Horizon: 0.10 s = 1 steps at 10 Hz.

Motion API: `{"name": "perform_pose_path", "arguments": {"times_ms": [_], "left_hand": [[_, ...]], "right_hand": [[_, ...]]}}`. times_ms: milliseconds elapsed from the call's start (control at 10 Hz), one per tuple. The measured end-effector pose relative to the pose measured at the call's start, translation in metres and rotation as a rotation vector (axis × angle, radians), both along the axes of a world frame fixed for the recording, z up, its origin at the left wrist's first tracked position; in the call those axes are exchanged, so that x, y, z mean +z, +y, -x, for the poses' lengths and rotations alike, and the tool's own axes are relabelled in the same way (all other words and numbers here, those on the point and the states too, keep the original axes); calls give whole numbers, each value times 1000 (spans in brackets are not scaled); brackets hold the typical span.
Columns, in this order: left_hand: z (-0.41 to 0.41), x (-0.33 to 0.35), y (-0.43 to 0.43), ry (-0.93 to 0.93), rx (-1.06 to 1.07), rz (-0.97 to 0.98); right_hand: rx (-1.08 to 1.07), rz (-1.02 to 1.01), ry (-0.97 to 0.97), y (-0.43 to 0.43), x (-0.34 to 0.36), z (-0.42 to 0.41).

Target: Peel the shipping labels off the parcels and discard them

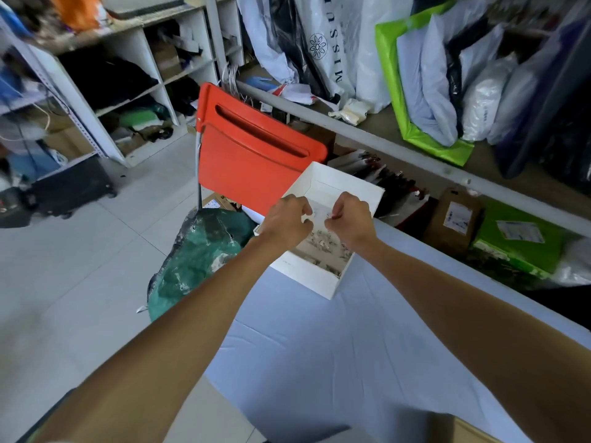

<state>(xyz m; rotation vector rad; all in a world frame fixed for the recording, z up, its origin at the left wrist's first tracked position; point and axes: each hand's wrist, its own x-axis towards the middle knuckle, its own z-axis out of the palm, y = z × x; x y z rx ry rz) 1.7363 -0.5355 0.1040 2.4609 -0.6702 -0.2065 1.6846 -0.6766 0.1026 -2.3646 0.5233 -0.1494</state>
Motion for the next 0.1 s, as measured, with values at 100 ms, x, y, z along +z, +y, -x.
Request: {"name": "perform_pose_path", "arguments": {"times_ms": [100], "left_hand": [[-1, 2, -7, -7, -34, -18]], "right_hand": [[18, 19, 25, -4, 2, -3]]}}
